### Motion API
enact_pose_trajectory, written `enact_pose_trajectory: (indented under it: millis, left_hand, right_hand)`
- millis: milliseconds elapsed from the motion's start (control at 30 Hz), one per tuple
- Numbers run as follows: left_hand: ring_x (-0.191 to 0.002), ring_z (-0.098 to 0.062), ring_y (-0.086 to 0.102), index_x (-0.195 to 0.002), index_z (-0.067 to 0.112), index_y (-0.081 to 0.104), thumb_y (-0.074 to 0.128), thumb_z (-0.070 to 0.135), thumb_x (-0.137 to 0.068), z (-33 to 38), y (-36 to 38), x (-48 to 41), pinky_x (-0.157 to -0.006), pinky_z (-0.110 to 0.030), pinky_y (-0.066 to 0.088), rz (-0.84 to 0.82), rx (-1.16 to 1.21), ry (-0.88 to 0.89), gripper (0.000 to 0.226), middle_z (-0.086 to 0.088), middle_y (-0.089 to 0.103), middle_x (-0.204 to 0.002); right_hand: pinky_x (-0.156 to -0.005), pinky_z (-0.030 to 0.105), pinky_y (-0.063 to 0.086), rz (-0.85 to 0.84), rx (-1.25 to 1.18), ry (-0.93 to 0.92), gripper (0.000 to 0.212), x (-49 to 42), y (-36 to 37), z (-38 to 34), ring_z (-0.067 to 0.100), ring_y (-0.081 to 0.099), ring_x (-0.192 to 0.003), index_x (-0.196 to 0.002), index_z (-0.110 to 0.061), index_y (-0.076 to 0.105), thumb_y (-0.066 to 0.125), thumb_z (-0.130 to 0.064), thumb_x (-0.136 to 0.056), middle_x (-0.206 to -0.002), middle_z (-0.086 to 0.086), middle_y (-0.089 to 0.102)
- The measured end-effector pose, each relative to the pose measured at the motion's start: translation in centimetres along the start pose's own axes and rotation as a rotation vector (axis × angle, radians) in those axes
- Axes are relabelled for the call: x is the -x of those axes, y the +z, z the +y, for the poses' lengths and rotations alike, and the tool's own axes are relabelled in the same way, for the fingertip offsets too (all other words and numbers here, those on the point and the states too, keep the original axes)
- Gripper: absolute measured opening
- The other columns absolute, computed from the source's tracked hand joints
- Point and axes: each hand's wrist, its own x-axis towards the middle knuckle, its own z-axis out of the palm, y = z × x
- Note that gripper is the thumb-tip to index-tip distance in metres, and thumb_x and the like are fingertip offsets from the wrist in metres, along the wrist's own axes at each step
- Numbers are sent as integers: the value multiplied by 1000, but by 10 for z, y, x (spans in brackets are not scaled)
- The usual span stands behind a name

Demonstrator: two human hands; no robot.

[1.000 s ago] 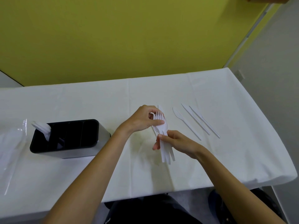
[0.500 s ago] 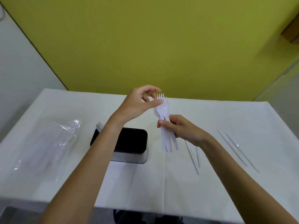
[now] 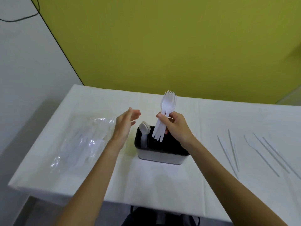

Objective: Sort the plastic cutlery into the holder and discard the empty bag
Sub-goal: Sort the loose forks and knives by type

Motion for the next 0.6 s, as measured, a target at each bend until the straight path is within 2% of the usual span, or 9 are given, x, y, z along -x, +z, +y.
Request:
enact_pose_trajectory:
  millis: [67, 167, 233, 333, 400, 500, 600]
  left_hand:
    - [-108, -18, 62, -103, 13, 67, 28, 35, -104, -14, -2, 1, -94, -28, 46, -24, 52, -72, 45, -4, 69, -109]
    - [-109, -14, 61, -103, 13, 68, 25, 38, -104, -30, -1, 3, -92, -22, 45, -50, 124, -133, 50, 0, 70, -106]
    - [-108, -14, 62, -104, 10, 69, 23, 39, -104, -37, 2, 4, -92, -21, 45, -68, 154, -156, 53, -2, 70, -108]
    - [-111, -16, 61, -102, 12, 70, 21, 41, -103, -47, 2, 5, -98, -27, 45, -105, 144, -159, 57, -7, 69, -112]
    - [-112, -18, 61, -100, 14, 70, 20, 42, -103, -51, 1, 6, -102, -32, 44, -114, 142, -157, 57, -8, 69, -113]
    - [-109, -16, 62, -100, 16, 69, 20, 43, -103, -53, -1, 7, -98, -29, 46, -138, 151, -154, 56, -5, 69, -110]
    - [-107, -14, 62, -96, 19, 67, 19, 43, -103, -50, -1, 8, -94, -26, 45, -165, 190, -173, 55, 0, 69, -104]
  right_hand:
    - [-58, 17, 40, 92, 117, -60, 26, 5, 9, 6, 10, 52, -57, -93, -5, 67, 62, -31, -90, -67, -5, 58]
    - [-56, 8, 38, 173, 267, -145, 19, 19, 20, 14, 3, 50, -57, -94, -7, 68, 65, -25, -88, -71, -7, 60]
    - [-57, 6, 39, 158, 357, -163, 17, 28, 22, 19, 2, 51, -60, -89, -8, 61, 68, -23, -87, -68, -10, 55]
    - [-60, 5, 40, 96, 434, -146, 26, 37, 23, 22, 0, 54, -72, -102, -15, 50, 69, -23, -86, -78, -15, 53]
    - [-58, 5, 40, 62, 472, -141, 30, 40, 22, 21, 0, 53, -69, -102, -20, 45, 69, -23, -85, -77, -18, 52]
    - [-57, 8, 38, 46, 557, -174, 27, 39, 21, 19, 5, 50, -62, -97, -18, 47, 70, -25, -84, -73, -10, 55]
    - [-60, 7, 40, 55, 580, -205, 26, 31, 17, 20, 6, 52, -63, -102, -15, 55, 72, -24, -83, -85, -5, 62]
